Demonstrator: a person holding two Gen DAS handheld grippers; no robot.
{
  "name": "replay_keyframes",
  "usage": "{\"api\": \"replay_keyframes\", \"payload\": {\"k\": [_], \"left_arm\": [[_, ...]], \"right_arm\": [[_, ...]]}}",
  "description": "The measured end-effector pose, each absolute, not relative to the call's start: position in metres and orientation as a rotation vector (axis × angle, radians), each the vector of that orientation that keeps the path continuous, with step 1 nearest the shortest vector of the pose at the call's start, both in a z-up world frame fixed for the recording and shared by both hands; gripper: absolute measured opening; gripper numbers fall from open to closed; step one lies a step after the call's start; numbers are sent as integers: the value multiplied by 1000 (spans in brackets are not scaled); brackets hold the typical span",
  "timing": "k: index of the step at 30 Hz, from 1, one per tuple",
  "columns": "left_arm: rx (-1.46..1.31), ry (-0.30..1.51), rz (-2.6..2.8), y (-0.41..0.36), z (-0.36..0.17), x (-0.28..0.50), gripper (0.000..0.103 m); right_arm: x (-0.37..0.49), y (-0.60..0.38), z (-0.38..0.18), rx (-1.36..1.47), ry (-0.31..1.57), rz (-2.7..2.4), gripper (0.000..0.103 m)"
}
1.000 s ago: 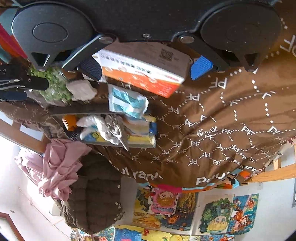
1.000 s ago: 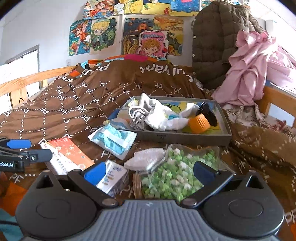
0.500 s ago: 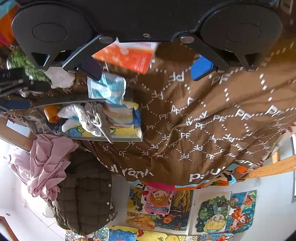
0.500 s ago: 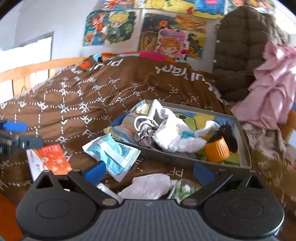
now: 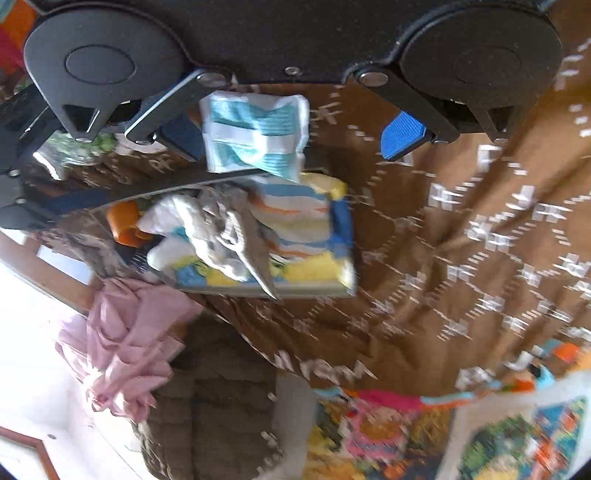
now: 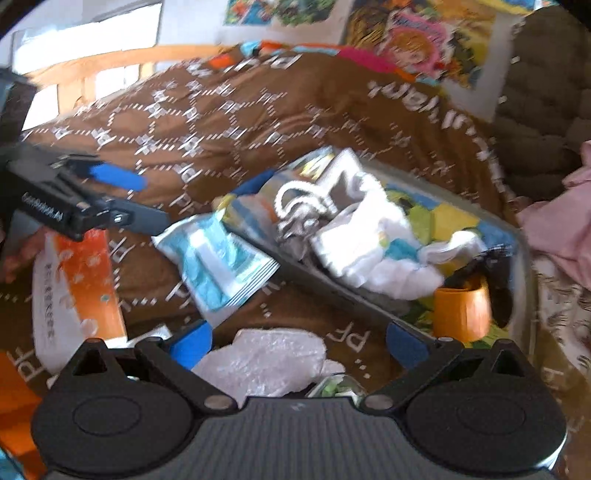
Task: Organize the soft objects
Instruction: 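Grasp the blue-and-white mask packet with the left tool while the right tool grasps the clear plastic glove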
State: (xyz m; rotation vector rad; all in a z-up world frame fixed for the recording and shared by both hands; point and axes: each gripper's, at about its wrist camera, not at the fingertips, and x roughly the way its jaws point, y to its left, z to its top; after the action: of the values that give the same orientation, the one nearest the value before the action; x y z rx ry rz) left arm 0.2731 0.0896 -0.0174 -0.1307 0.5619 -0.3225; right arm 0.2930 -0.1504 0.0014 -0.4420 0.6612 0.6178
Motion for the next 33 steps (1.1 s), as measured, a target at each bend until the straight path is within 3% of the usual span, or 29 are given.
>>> {"api": "replay_keyframes", "payload": {"k": [6,17,19,26,30,33], "left_arm": [[-251,785,-522,97,-25,318,102],[-292,907,-649,93,-36,354,99],[-296,940,-655,92,-41,357,89],[-281,952,-678,88,-44,358,73],[-256,954,-658,85,-43,358,44],[-246,944,-647,85,-42,357,37]], "right_arm": [[327,-142,-2,-522,812,759,103],[380,-134,-12,-485,1124,881,102],[388,-135,-15,-457,1178,896,102],[402,-138,-20,-374,1277,924,94],[402,-139,-17,-357,1281,926,82],[399,-140,-12,-353,1264,924,75]]}}
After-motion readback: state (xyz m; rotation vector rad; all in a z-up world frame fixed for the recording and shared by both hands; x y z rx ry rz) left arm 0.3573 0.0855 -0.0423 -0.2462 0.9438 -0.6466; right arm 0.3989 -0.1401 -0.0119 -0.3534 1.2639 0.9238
